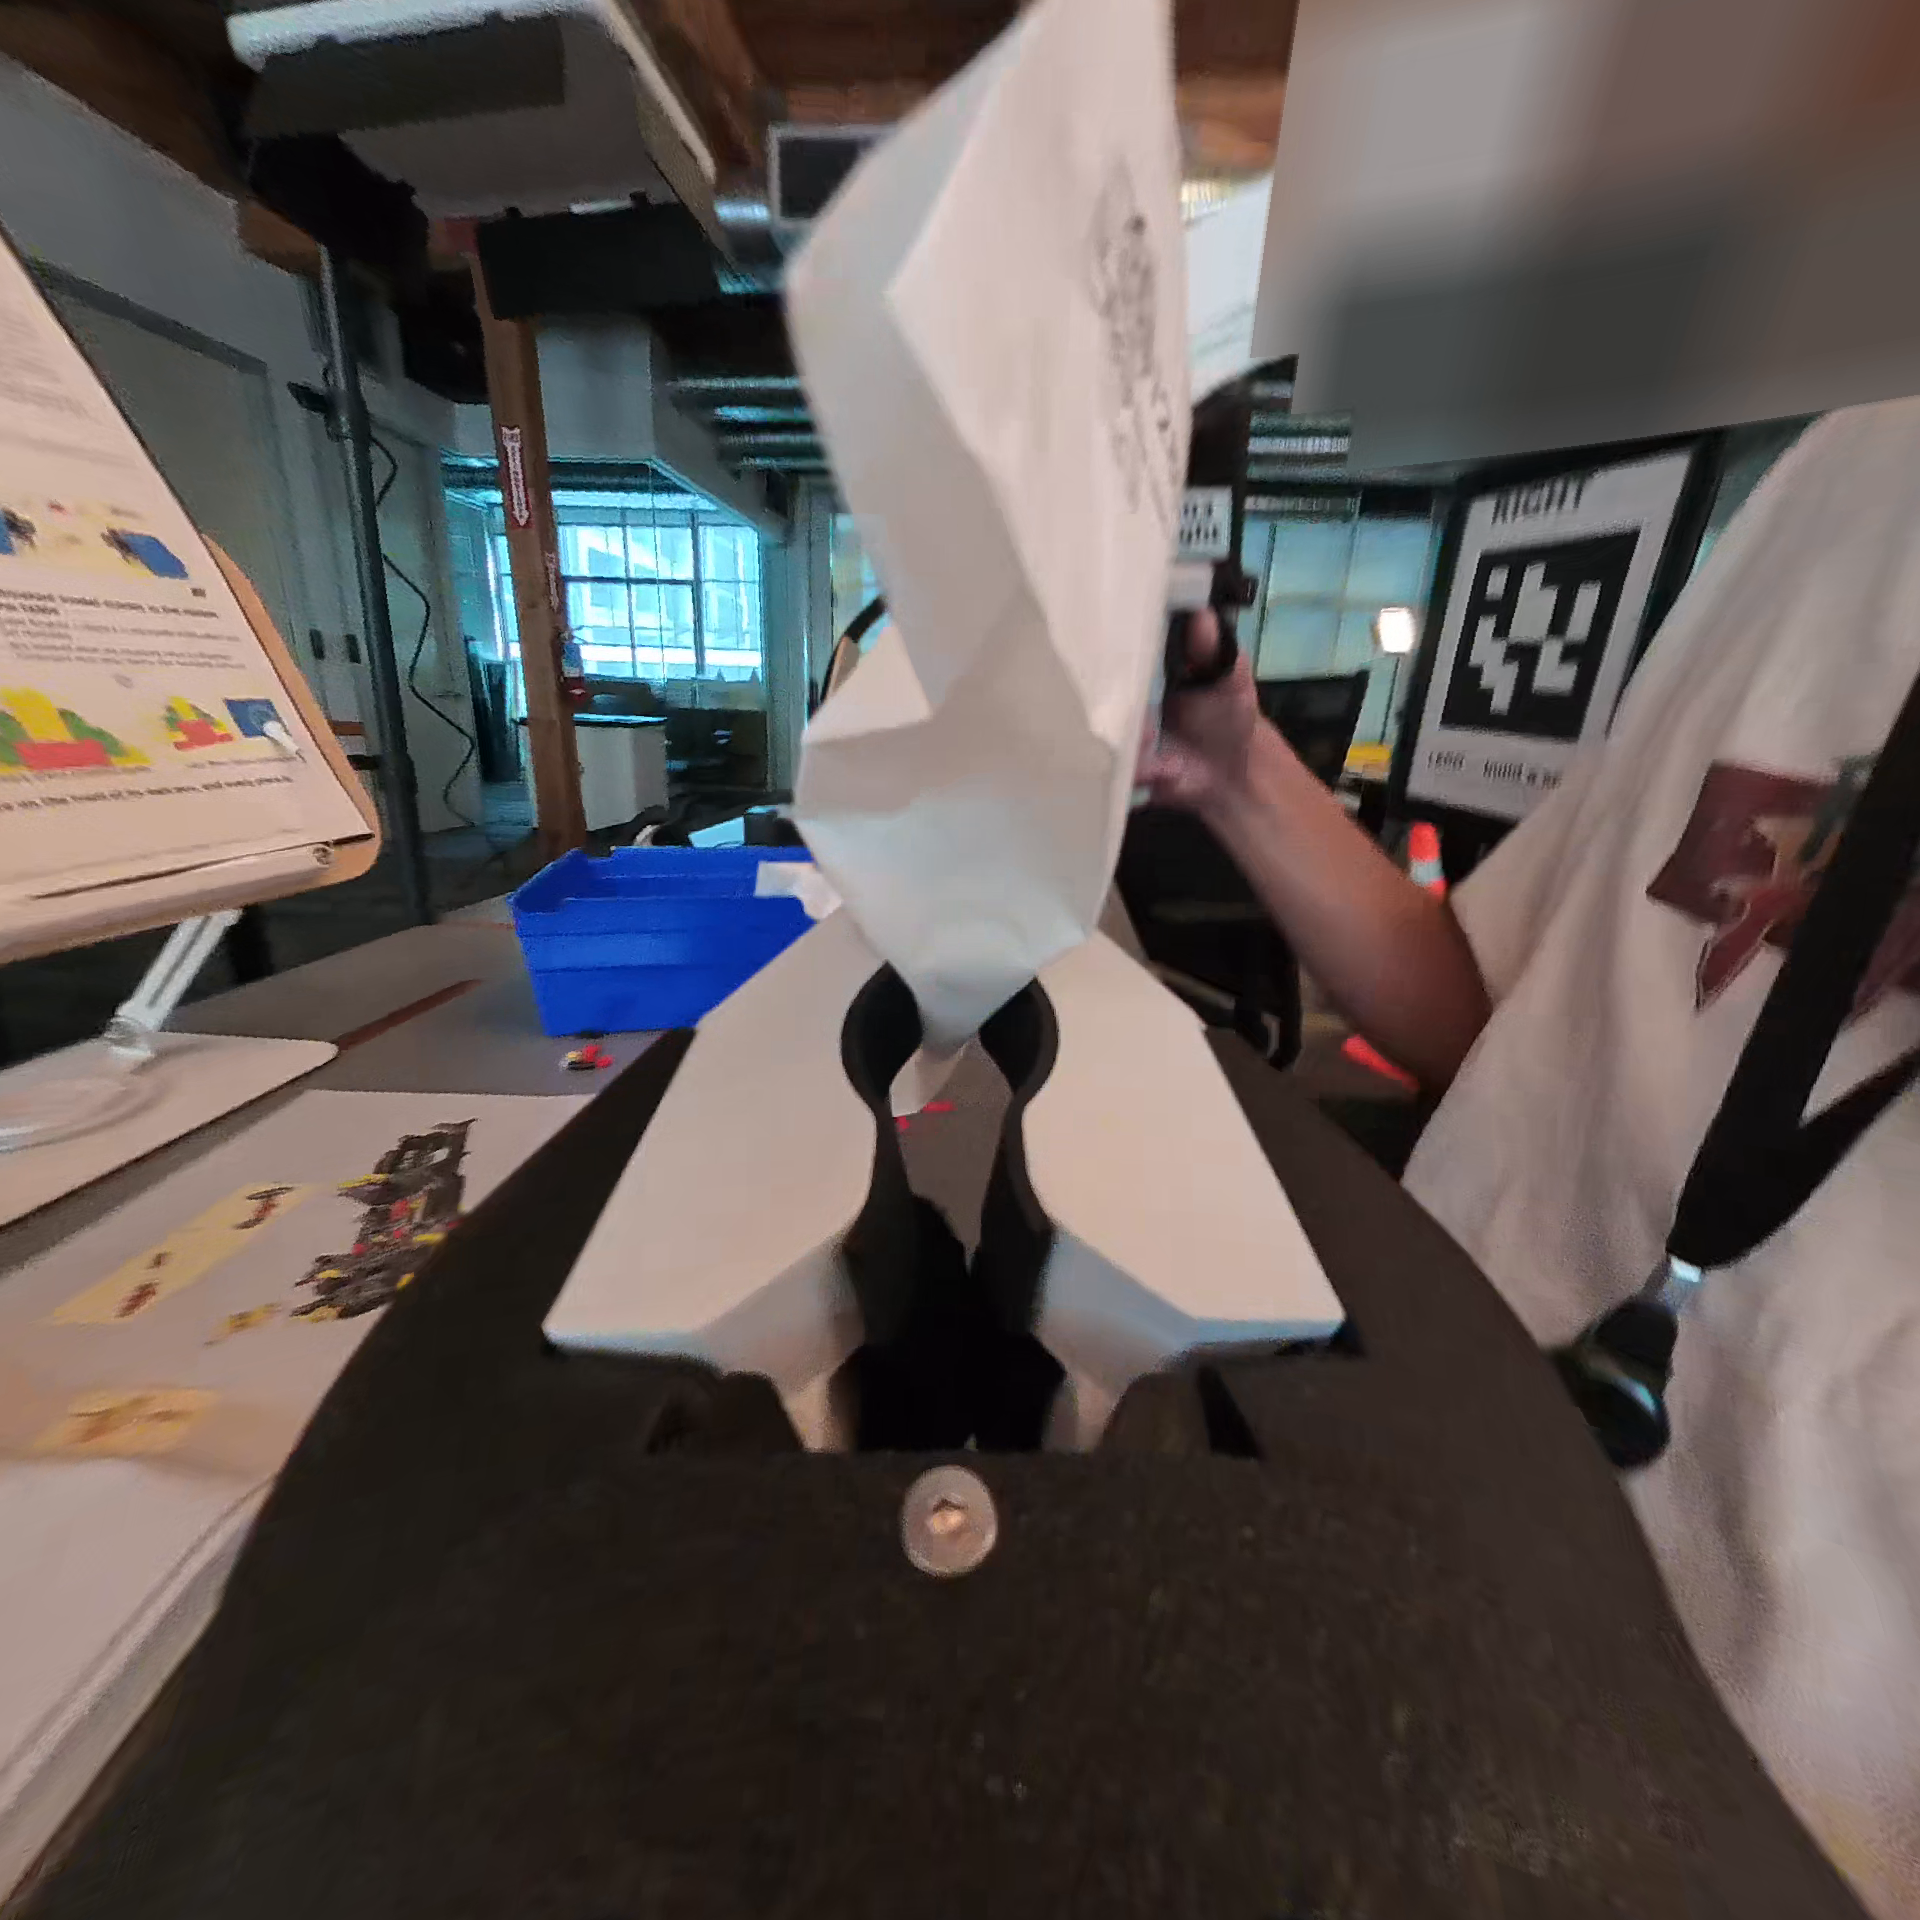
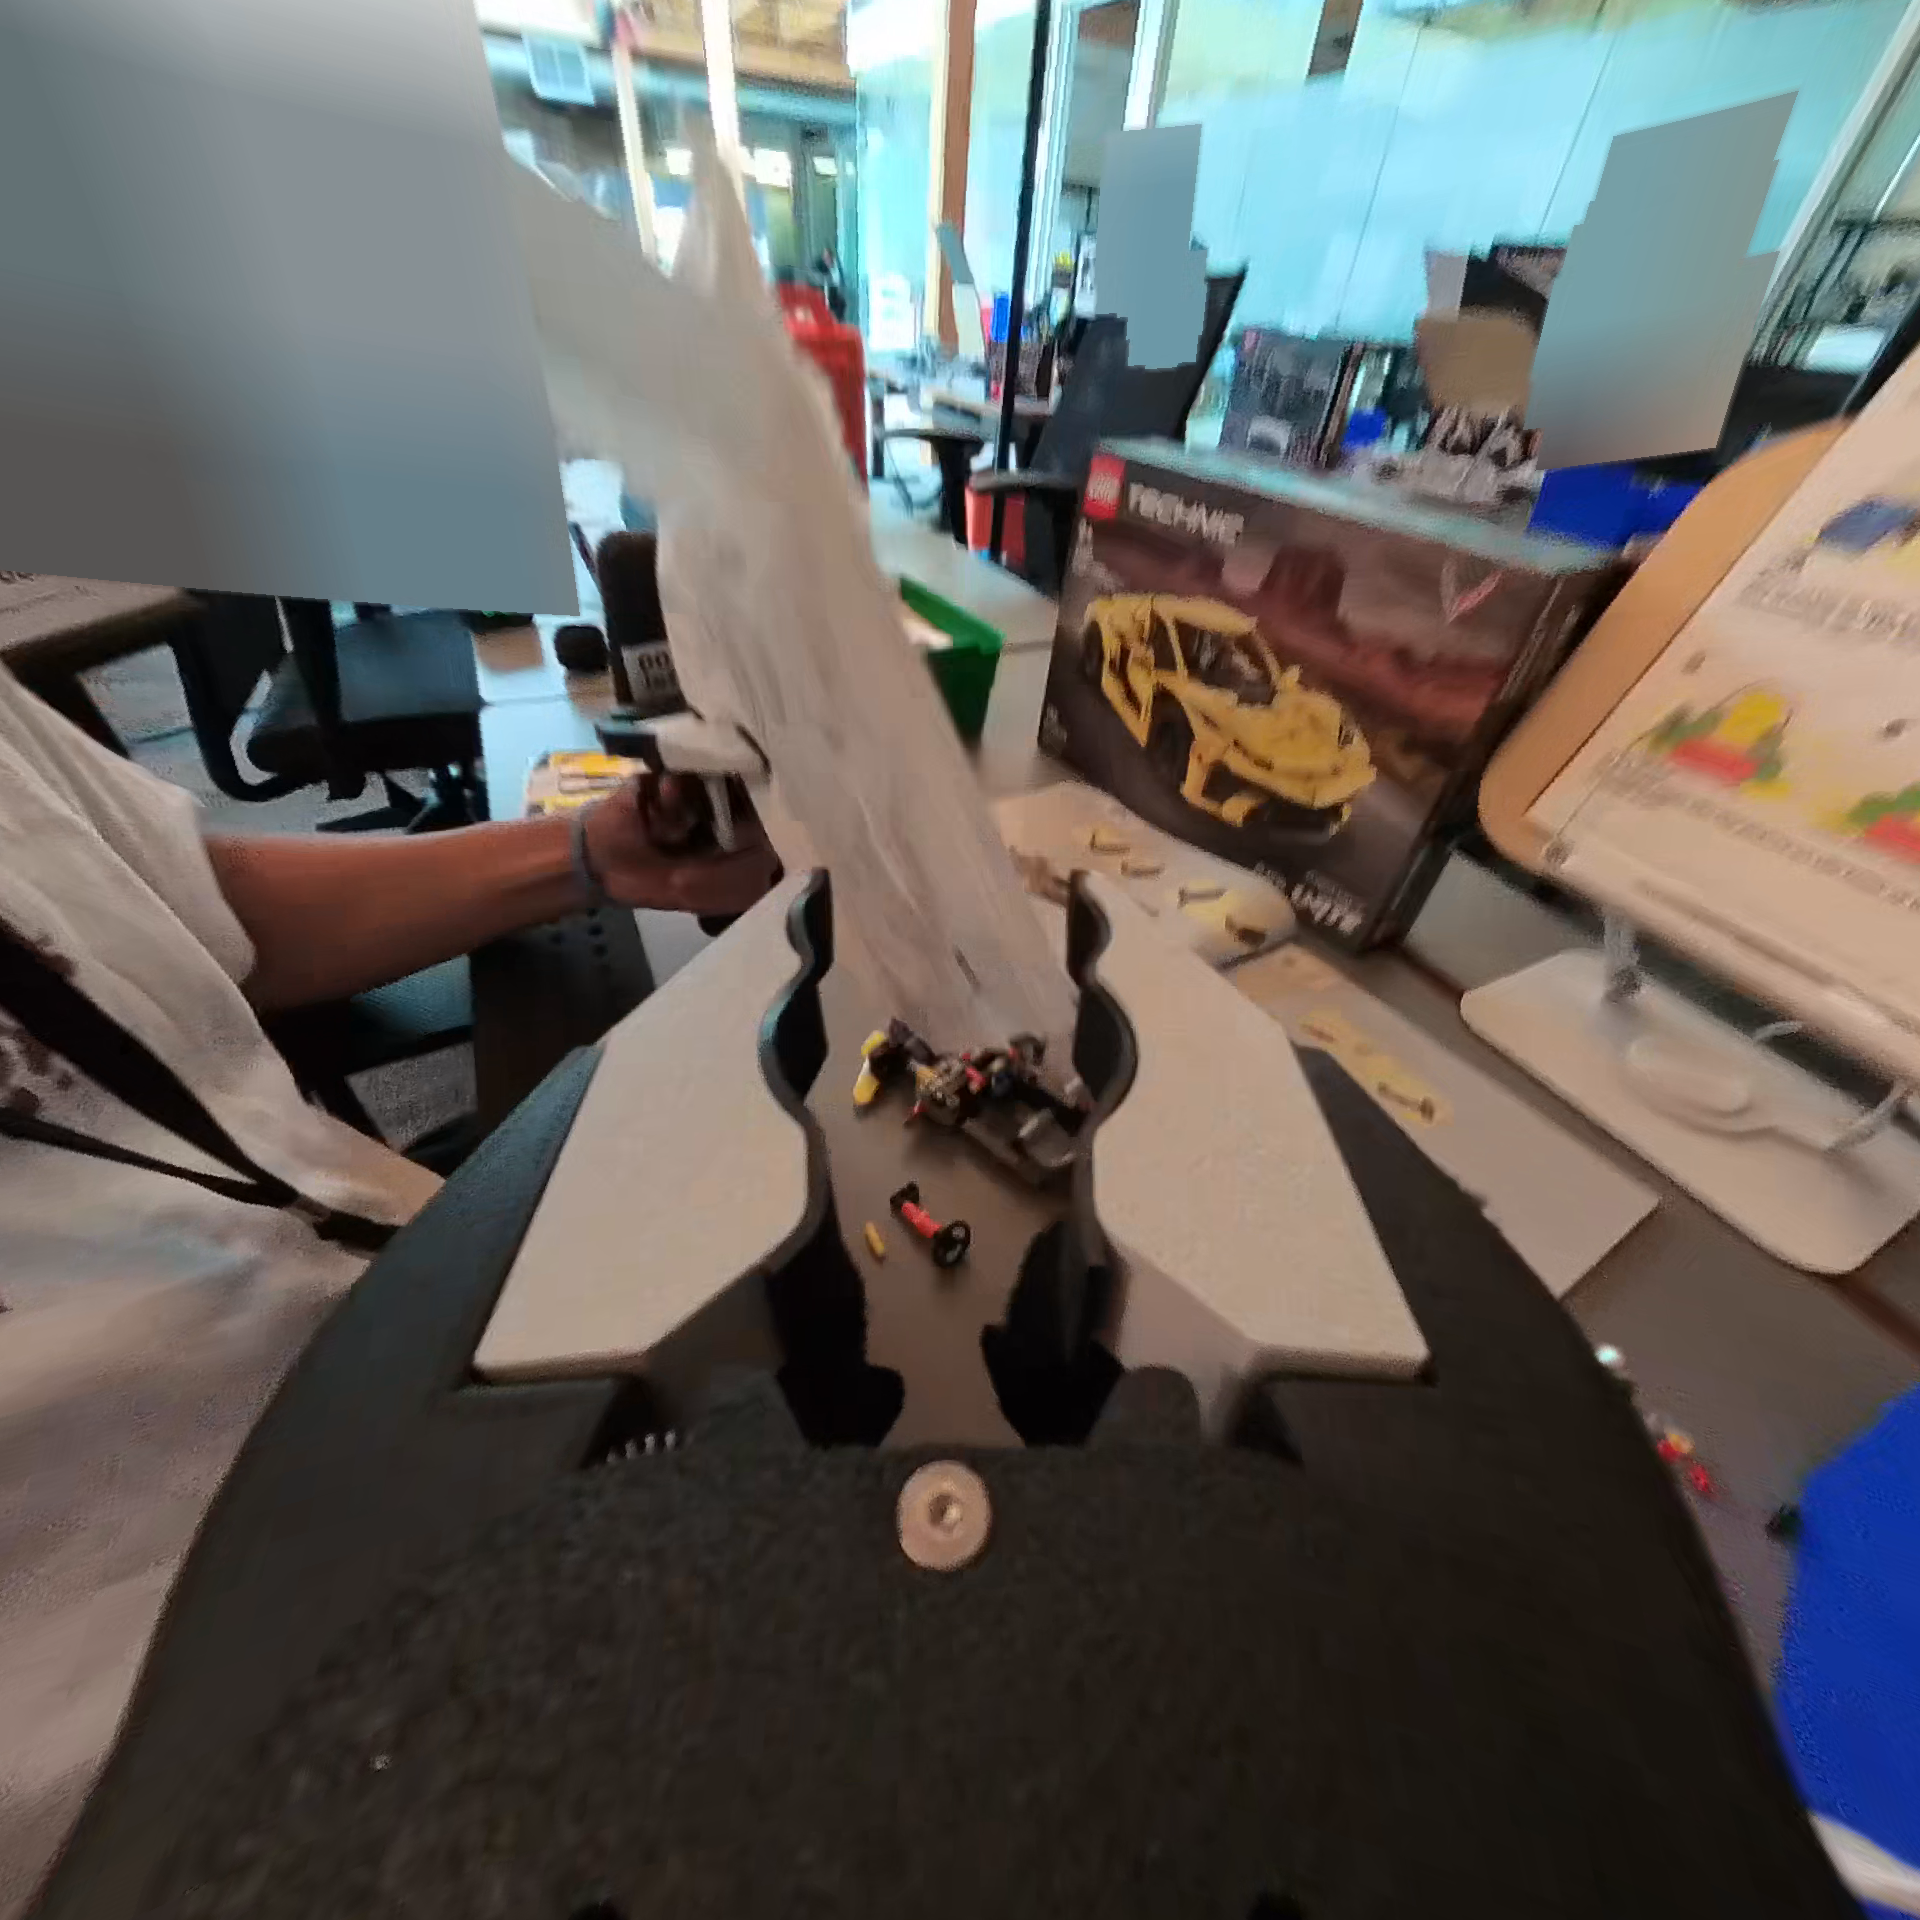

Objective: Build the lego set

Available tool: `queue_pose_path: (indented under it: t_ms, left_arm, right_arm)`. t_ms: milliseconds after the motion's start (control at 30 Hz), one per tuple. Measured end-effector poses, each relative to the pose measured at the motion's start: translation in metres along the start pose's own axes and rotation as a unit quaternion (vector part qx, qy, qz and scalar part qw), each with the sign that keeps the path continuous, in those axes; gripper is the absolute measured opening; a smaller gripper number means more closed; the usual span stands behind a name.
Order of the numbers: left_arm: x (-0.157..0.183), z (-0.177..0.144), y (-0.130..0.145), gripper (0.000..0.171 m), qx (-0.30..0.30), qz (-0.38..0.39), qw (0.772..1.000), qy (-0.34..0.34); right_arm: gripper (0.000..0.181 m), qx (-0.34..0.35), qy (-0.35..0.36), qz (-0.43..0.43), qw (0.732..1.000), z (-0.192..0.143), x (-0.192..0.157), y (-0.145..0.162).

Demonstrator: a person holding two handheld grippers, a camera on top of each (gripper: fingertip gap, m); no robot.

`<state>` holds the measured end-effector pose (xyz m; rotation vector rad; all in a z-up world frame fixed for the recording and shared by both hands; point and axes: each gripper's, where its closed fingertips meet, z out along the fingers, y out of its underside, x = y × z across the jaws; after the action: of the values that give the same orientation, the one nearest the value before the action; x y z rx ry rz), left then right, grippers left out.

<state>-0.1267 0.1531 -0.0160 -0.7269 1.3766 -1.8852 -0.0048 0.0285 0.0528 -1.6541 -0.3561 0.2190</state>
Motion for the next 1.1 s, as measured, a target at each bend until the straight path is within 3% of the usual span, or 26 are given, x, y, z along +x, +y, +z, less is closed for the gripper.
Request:
queue_pose_path:
  t_ms: [100,167,267,467,567,667,733,767,867,933,967,1033,1100]
  left_arm:
    - [0.011,-0.008,0.002,0.001,-0.029,0.033,0.999,0.028]
    - [0.020,-0.011,0.001,0.001,-0.041,0.050,0.997,0.050]
    - [0.029,-0.008,0.006,0.001,-0.069,0.079,0.992,0.067]
    - [0.037,0.002,0.011,0.002,-0.095,0.102,0.987,0.077]
    - [0.034,0.001,0.015,0.003,-0.101,0.102,0.987,0.071]
    - [0.019,-0.002,0.016,0.008,-0.108,0.061,0.992,0.038]
    - [0.001,-0.011,0.023,0.025,-0.144,0.020,0.989,-0.019]
    - [-0.008,-0.020,0.025,0.041,-0.156,-0.003,0.986,-0.051]
    - [-0.033,-0.058,0.014,0.054,-0.154,-0.043,0.971,-0.177]
    - [-0.040,-0.075,0.001,0.051,-0.165,-0.013,0.951,-0.260]
    - [-0.034,-0.072,-0.006,0.050,-0.172,0.010,0.947,-0.270]
    - [-0.017,-0.047,-0.025,0.039,-0.187,0.058,0.943,-0.271]
    - [0.004,-0.012,-0.044,0.036,-0.208,0.161,0.933,-0.247]
  right_arm:
    - [0.038,0.061,-0.087,0.003,0.994,-0.015,-0.023,-0.035]
    - [0.036,0.060,-0.140,0.037,0.988,-0.009,-0.025,-0.044]
    - [0.042,0.009,-0.243,0.038,0.969,0.018,-0.053,-0.039]
    - [0.038,-0.128,-0.360,-0.009,0.924,0.046,-0.091,-0.014]
    - [0.000,-0.165,-0.346,-0.062,0.921,0.050,-0.091,-0.001]
    - [0.000,-0.150,-0.297,-0.057,0.941,0.059,-0.077,-0.007]
    - [0.000,-0.139,-0.263,-0.036,0.954,0.066,-0.070,-0.010]
    - [0.000,-0.136,-0.234,-0.033,0.962,0.070,-0.064,-0.010]
    - [0.000,-0.146,-0.093,-0.067,0.983,0.082,-0.030,-0.003]
    - [0.000,-0.144,0.000,-0.064,0.987,0.088,-0.007,0.000]
    - [0.000,-0.140,0.019,-0.070,0.988,0.091,-0.005,0.001]
    - [0.000,-0.135,0.017,-0.086,0.987,0.099,-0.016,0.005]
    - [0.000,-0.140,0.017,-0.111,0.984,0.106,-0.026,0.009]
